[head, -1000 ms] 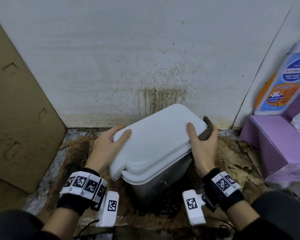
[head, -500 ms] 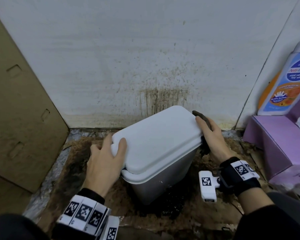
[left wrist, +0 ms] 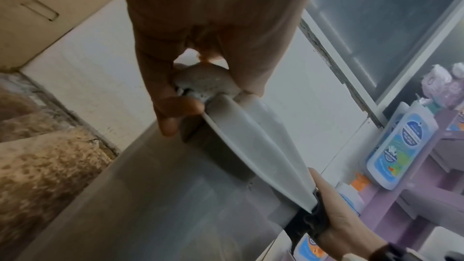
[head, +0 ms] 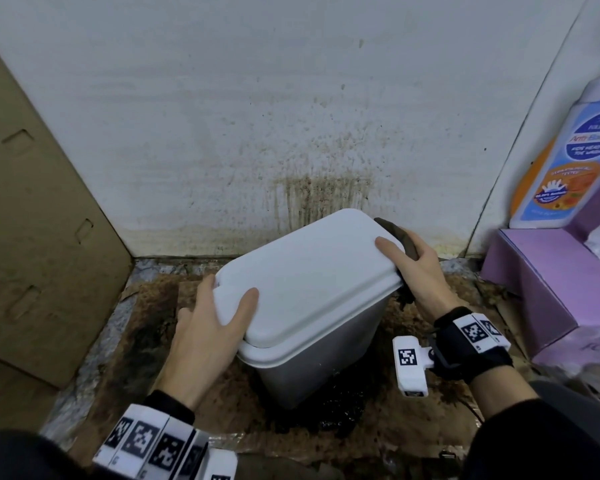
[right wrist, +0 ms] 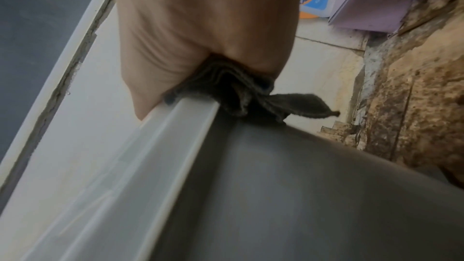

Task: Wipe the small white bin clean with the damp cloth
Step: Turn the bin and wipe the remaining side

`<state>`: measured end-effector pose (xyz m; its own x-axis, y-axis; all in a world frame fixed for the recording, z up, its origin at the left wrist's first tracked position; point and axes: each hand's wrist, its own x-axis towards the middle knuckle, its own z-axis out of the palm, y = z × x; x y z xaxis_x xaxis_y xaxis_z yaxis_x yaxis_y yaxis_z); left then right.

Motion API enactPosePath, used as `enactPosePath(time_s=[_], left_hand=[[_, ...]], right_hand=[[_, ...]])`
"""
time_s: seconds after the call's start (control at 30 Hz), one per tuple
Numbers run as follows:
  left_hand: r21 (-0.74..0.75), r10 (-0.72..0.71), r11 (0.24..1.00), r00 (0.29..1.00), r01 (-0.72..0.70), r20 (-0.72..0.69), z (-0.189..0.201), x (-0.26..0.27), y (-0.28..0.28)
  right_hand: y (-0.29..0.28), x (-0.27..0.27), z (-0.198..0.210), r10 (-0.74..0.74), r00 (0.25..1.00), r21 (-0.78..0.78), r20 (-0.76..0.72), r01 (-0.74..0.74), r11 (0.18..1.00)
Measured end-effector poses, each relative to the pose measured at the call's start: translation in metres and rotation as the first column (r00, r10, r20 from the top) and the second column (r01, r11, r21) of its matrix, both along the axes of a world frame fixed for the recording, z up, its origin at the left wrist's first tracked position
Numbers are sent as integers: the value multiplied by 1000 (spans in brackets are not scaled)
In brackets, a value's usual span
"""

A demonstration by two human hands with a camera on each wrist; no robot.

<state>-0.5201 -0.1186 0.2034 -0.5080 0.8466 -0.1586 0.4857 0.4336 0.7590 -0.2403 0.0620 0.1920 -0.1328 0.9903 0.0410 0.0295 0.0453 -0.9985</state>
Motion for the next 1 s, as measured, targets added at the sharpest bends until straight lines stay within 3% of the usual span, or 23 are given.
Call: enactPosePath(time_s=[0.23, 0.6, 0.8, 1.0], left_hand=[[62, -47, 997, 995, 53, -87, 2, -26, 13], [71, -237, 966, 960, 250, -150, 21, -53, 56], [29, -249, 967, 962, 254, -109, 14, -59, 63], [65, -202, 976, 975, 209, -95, 7, -61, 62]], right_hand=[[-32, -7, -4, -134, 982, 23, -133, 138, 990], [-87, -29, -19, -445, 867, -48, -225, 447, 893], [-94, -32, -26, -434, 881, -62, -188, 431, 900], [-83, -33, -24, -411, 873, -157, -265, 381, 911]])
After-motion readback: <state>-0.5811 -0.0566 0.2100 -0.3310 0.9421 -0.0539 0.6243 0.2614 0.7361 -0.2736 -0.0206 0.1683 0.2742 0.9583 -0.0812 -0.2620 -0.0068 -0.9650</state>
